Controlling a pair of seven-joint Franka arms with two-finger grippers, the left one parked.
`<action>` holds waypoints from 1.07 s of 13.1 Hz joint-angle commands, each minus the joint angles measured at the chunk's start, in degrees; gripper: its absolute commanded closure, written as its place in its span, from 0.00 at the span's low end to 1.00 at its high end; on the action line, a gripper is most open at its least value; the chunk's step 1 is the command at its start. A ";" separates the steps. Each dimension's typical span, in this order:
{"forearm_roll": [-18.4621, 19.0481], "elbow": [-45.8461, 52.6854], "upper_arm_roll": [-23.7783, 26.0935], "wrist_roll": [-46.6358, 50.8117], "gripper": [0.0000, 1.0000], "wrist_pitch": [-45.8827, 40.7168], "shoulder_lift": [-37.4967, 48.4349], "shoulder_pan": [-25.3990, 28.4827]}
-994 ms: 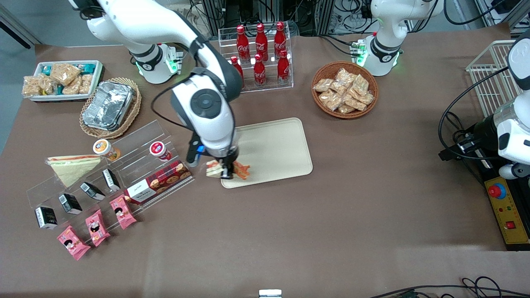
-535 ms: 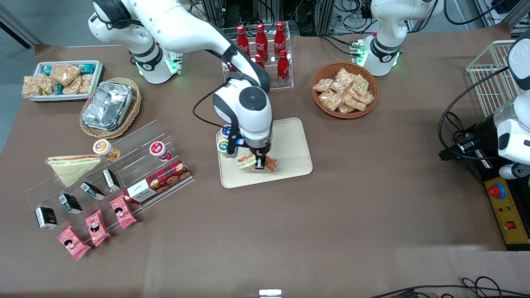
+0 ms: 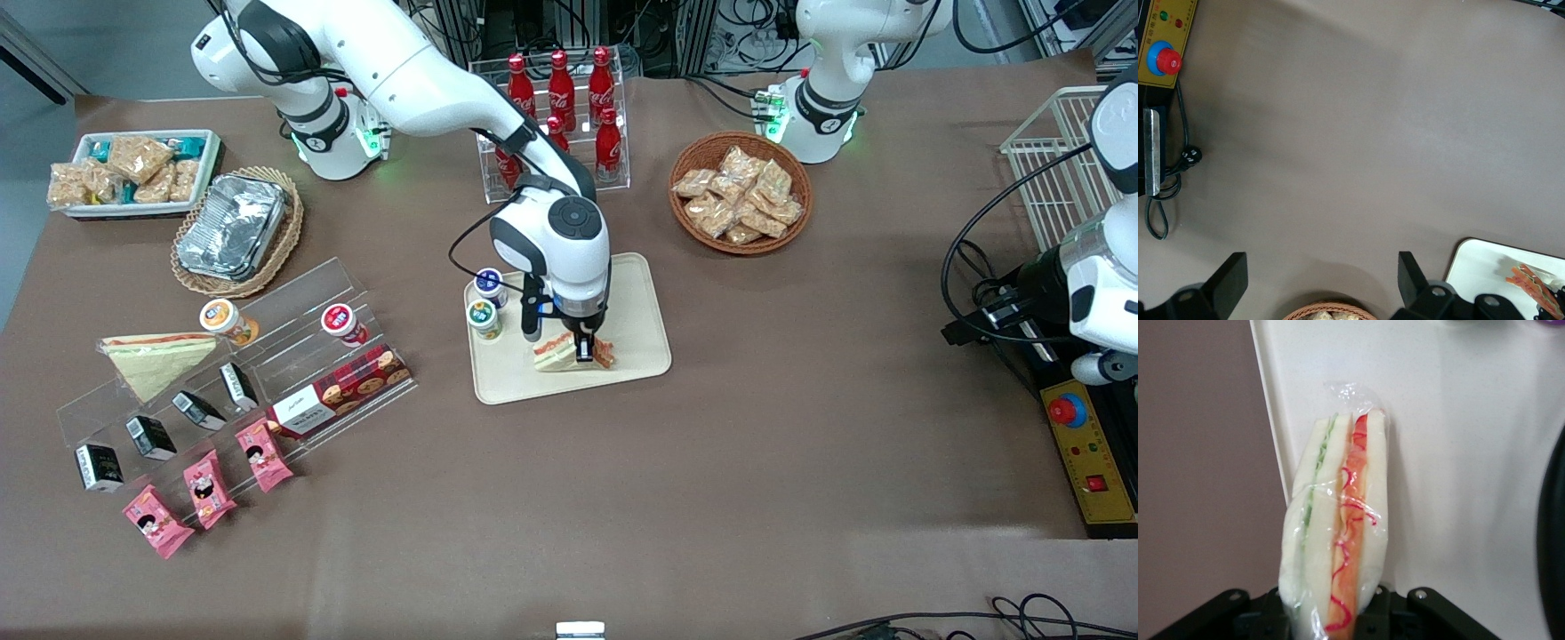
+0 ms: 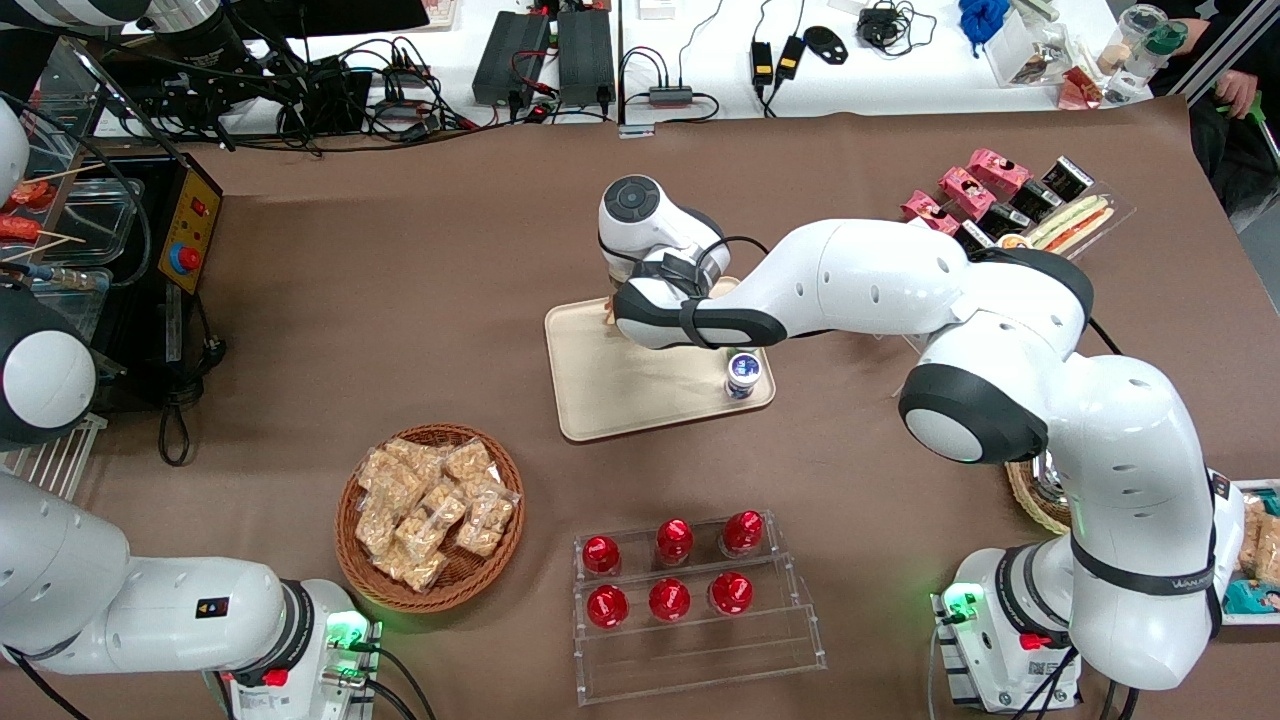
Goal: Place sandwich on tray
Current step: 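Lower the sandwich onto the cream tray and open the right gripper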
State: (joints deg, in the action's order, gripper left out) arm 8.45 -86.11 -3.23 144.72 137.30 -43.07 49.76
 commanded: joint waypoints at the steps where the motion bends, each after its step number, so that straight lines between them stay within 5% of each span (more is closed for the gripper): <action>1: 3.23 0.76 -0.38 0.04 1.00 1.57 -1.58 0.16; 2: 3.85 0.59 -0.38 -0.92 0.77 1.48 -1.41 0.16; 4: 3.68 0.50 -0.20 -2.16 0.59 1.04 -1.05 0.07; 6: 3.77 0.32 -0.20 -1.98 0.02 0.51 -1.23 0.60; 14: 3.15 0.59 0.06 -2.59 0.01 -4.14 0.87 0.08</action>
State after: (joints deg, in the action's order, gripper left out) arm 10.61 -85.89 -3.34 142.34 135.66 -43.68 50.08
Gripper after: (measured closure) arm 0.009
